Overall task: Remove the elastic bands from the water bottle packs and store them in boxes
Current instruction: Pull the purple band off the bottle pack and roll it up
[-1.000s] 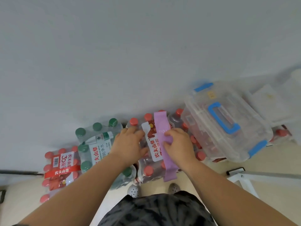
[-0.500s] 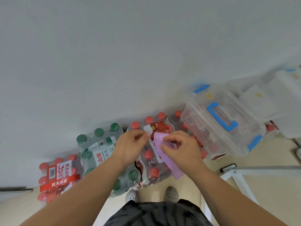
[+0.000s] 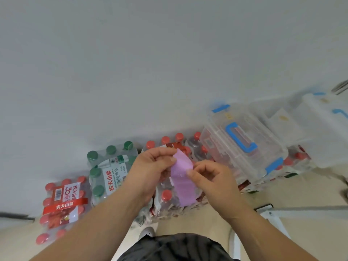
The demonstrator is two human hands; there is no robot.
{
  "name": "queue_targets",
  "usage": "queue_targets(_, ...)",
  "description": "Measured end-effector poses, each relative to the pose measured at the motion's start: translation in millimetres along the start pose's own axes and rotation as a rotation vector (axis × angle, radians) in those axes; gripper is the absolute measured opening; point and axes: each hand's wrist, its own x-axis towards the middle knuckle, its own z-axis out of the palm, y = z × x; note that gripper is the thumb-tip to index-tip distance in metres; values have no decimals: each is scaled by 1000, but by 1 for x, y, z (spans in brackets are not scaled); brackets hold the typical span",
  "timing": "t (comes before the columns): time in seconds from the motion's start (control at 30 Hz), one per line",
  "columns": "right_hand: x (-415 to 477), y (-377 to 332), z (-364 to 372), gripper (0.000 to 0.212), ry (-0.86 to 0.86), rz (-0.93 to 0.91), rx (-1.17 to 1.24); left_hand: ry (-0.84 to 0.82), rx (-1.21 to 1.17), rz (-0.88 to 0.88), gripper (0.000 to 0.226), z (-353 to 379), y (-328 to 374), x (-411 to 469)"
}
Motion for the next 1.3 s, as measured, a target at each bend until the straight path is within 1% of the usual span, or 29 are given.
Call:
queue_targets(0.1, -10, 2, -6, 23, 42, 134, 156, 5, 80, 89, 28, 8, -4, -26)
queue_targets(0.2, -22, 3, -13, 14, 10, 297, 430, -9, 148, 152, 29, 20, -13, -57)
queue_targets(0.3, -34, 5, -23, 8, -31, 323, 498, 16, 175, 162, 27, 32, -23, -85)
queue_targets(0.43, -46, 12, -31, 31, -47, 286, 545, 121, 197, 173, 35, 45, -37, -112)
queue_targets(0.5, -52, 17, -33, 38, -103, 252, 537, 138, 194, 198, 31, 52, -41, -124)
queue_targets(0.57, -61, 20, -34, 33, -143, 223, 497, 136, 142, 221, 27, 59, -44, -136)
queue_targets(0.63, -69, 23, -37, 25, -173, 198, 471, 150, 104, 232, 32, 65, -48, -145)
queue_targets(0.7, -76, 25, -40, 22, -212, 167, 449, 210, 125, 237, 40, 69, -54, -151)
queue_targets(0.77, -80, 26, -45, 21, -239, 141, 433, 271, 162, 243, 30, 72, -57, -156)
queue_targets(0.83, -83, 26, -51, 20, -273, 135, 428, 296, 185, 241, 20, 75, -59, -161)
queue_targets(0.93, -80, 22, -60, 20, -340, 162, 402, 301, 211, 238, 15, 79, -58, -166)
queue_targets(1.0, -78, 17, -66, 14, -364, 171, 374, 296, 243, 246, 14, 82, -56, -166)
queue_targets(1.07, -76, 13, -68, 8, -340, 144, 337, 268, 291, 253, 14, 85, -52, -165)
queue_targets(1.17, -75, 8, -68, 12, -238, 71, 303, 210, 326, 261, 18, 91, -47, -161)
queue_targets(1.23, -77, 4, -68, 15, -167, 18, 307, 208, 310, 285, 20, 96, -43, -158)
queue_targets(1.3, -79, 4, -70, 15, -114, -28, 305, 231, 275, 319, 22, 101, -42, -154)
